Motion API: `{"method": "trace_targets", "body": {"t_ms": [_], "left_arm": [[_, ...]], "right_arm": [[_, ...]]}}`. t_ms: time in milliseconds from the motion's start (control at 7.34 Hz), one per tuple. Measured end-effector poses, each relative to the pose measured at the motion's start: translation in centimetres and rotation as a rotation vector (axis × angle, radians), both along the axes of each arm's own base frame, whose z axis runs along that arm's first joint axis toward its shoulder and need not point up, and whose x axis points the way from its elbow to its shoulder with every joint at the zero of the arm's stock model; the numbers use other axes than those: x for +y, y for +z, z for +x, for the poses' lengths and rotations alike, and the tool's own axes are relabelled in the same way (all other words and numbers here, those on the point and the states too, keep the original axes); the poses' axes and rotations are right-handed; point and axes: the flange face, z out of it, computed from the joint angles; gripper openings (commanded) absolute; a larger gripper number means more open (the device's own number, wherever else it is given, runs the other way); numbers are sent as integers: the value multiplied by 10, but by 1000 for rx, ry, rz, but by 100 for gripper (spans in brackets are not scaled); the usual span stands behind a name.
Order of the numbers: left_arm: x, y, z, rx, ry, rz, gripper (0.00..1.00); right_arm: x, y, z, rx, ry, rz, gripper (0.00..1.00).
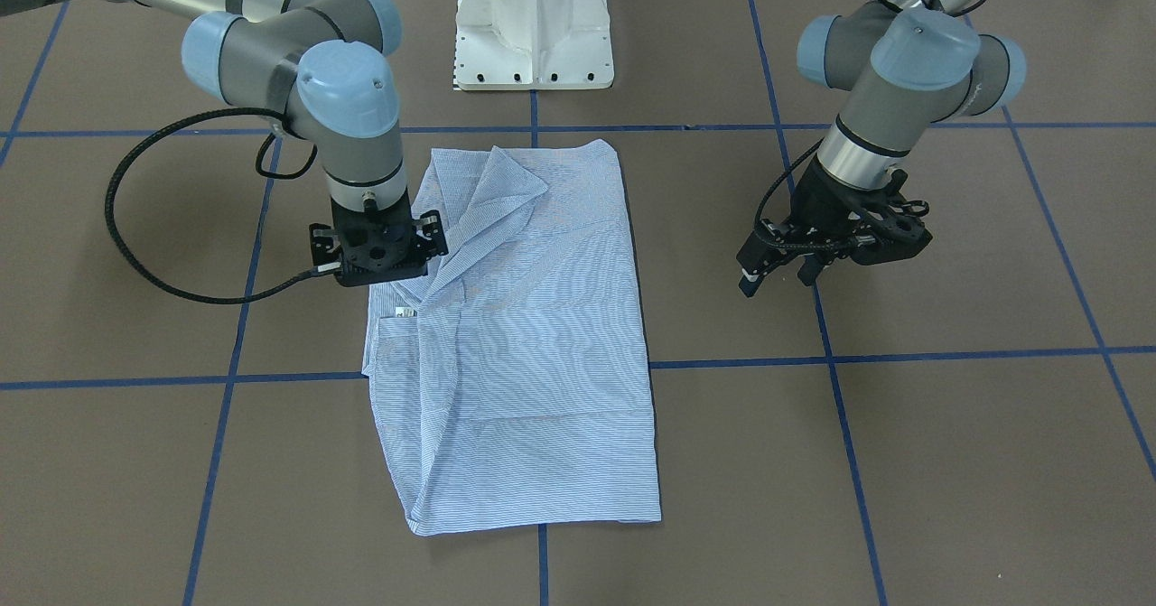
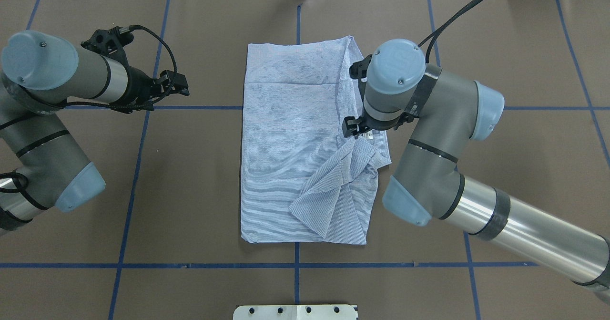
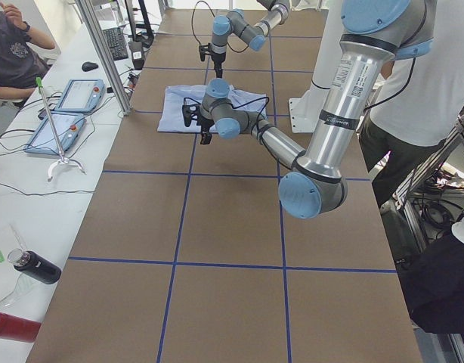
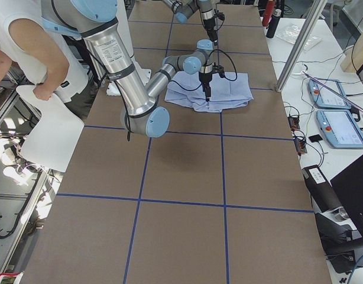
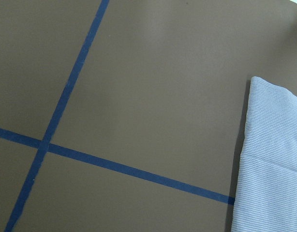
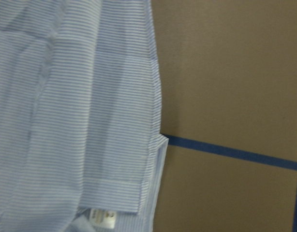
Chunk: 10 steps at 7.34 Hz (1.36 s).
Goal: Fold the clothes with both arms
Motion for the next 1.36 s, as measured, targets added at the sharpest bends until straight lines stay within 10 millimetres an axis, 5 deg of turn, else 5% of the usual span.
{"method": "trace_targets", "body": {"t_ms": [409, 681, 1363], "left_arm": [[1, 2, 1, -2, 4, 0, 100], [1, 3, 2, -5, 4, -2, 100], [1, 2, 2, -3, 4, -1, 100]], "right_arm": [[54, -33, -61, -46, 118, -150, 100], [52, -47, -105, -21, 232, -247, 100], [70, -35, -134, 71, 233, -303, 100]]}}
